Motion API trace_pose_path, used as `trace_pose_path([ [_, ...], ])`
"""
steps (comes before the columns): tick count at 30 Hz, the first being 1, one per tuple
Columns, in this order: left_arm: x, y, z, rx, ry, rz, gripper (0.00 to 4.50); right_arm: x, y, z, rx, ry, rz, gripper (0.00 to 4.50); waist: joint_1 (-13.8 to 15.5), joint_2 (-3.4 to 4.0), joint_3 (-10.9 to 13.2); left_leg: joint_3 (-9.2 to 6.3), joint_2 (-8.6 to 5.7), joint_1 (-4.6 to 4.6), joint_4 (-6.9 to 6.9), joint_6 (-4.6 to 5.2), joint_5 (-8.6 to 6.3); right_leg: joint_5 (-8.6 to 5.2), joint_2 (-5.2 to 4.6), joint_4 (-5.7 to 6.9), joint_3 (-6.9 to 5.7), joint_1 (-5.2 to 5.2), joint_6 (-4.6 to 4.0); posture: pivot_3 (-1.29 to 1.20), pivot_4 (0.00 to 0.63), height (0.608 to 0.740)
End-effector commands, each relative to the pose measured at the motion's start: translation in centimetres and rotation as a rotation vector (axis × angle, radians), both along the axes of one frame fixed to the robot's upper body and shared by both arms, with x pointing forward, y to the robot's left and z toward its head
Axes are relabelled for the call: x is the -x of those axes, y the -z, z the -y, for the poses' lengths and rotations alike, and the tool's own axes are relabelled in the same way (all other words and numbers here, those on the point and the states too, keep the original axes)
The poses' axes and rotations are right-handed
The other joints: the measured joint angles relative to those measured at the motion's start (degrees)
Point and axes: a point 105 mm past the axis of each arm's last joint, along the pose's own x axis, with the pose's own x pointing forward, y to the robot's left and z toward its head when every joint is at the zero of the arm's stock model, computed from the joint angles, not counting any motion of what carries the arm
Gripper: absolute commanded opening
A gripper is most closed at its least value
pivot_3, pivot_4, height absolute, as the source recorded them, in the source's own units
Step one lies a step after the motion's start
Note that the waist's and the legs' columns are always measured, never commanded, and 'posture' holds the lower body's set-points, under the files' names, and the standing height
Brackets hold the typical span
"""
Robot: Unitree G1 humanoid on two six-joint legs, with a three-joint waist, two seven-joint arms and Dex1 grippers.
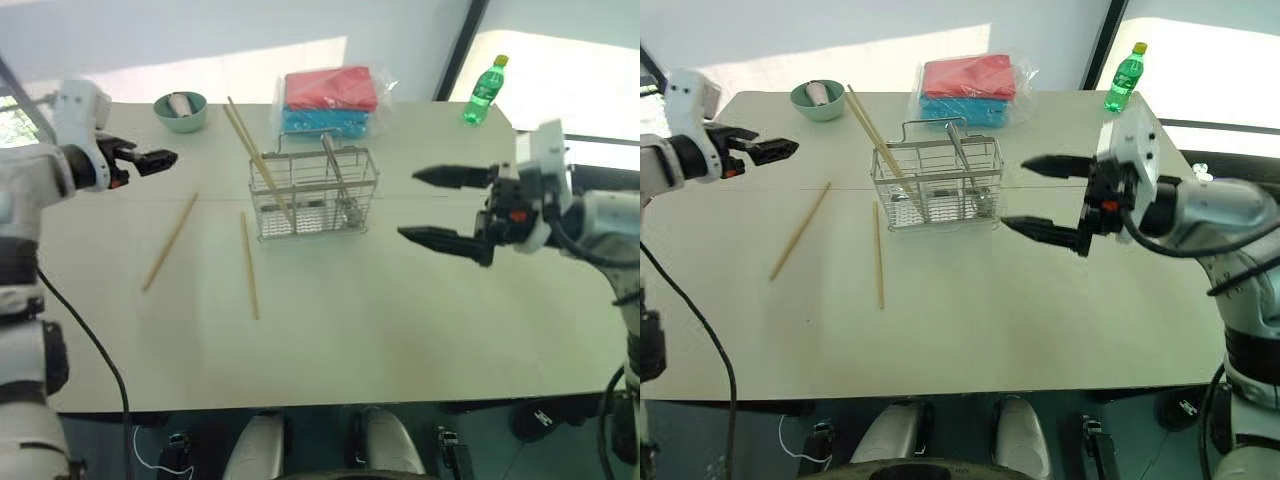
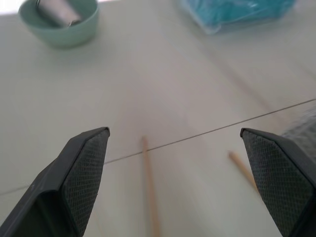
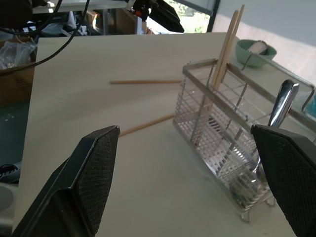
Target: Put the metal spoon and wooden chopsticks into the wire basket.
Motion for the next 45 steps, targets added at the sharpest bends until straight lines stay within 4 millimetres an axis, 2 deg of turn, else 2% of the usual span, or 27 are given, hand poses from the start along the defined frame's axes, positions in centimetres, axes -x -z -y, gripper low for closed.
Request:
trace_pose_path([
  [1,-0.8,1.0,-1.2,-0.06,-0.07,-0.069,4.5,1.0,-1.0,-0.1,-0.015,0.015,0.053,4.41,0.0,-0.09,0.0,0.01,0.01,-0.02,0.0,0.01,-0.01,0.0,0.0,0.09,0.0,-0.02,0.0,0.0,0.15,0.667],
  [5,-1.5,3.7,-0.1,-0.067,-0.085,-0.174,4.5,1.8,-0.5,-0.3,-0.043,0.048,0.034,4.41,0.5,-0.23,0.1,-0.02,0.04,-0.09,-0.02,0.01,-0.01,0.0,0.0,0.15,-0.03,-0.1,0.0,0.0,0.15,0.667],
  [12,-1.3,6.4,0.4,-0.125,-0.059,-0.249,4.5,3.4,0.2,-0.3,-0.034,0.053,-0.014,4.41,0.6,-0.32,0.1,-0.01,0.05,-0.11,-0.01,-0.01,-0.02,0.01,-0.07,-0.11,-0.03,-0.06,0.02,0.0,0.15,0.667],
  [20,-0.9,8.2,0.7,-0.182,-0.012,-0.305,4.5,3.2,-0.1,-0.3,-0.048,0.073,-0.003,4.41,0.6,-0.33,0.1,-0.01,0.06,-0.11,-0.01,-0.01,-0.02,0.03,-0.09,-0.15,-0.04,-0.04,0.03,0.0,0.15,0.667],
  [21,-0.8,8.4,0.6,-0.183,-0.015,-0.311,3.98,3.2,-0.1,-0.3,-0.05,0.074,-0.002,4.5,0.6,-0.33,0.1,-0.01,0.06,-0.11,-0.01,-0.01,-0.03,0.03,-0.09,-0.16,-0.04,-0.04,0.03,0.0,0.15,0.667],
  [23,-0.8,8.5,0.6,-0.179,-0.024,-0.317,3.23,3.2,-0.1,-0.3,-0.052,0.076,-0.003,4.5,0.6,-0.33,0.1,-0.01,0.06,-0.11,-0.01,-0.01,-0.03,0.03,-0.09,-0.16,-0.04,-0.04,0.03,0.0,0.15,0.667],
  [29,-0.7,8.5,0.5,-0.161,-0.039,-0.319,0.18,3.0,-0.2,-0.2,-0.061,0.082,-0.003,4.5,0.6,-0.33,0.1,-0.01,0.06,-0.11,0.0,-0.01,-0.02,0.03,-0.08,-0.16,-0.05,-0.04,0.04,0.0,0.15,0.667],
  [30,-0.7,8.5,0.4,-0.156,-0.044,-0.32,0.07,2.9,-0.2,-0.2,-0.061,0.083,-0.002,4.5,0.6,-0.33,0.1,-0.01,0.06,-0.11,0.0,-0.01,-0.02,0.03,-0.08,-0.15,-0.06,-0.04,0.04,0.0,0.15,0.667],
  [37,-0.5,8.5,-0.1,-0.122,-0.085,-0.317,0.07,2.6,-0.3,-0.2,-0.067,0.084,0.003,4.5,0.6,-0.33,0.1,0.0,0.06,-0.11,0.0,-0.01,-0.02,0.04,-0.08,-0.14,-0.06,-0.03,0.05,0.0,0.15,0.667],
  [45,-1.2,5.9,-1.1,-0.087,-0.12,-0.204,0.07,2.2,-0.4,-0.4,-0.068,0.073,0.013,4.5,0.5,-0.34,0.1,0.0,0.06,-0.09,0.0,-0.01,-0.02,0.04,-0.08,-0.12,-0.06,-0.05,0.05,0.0,0.15,0.667],
])
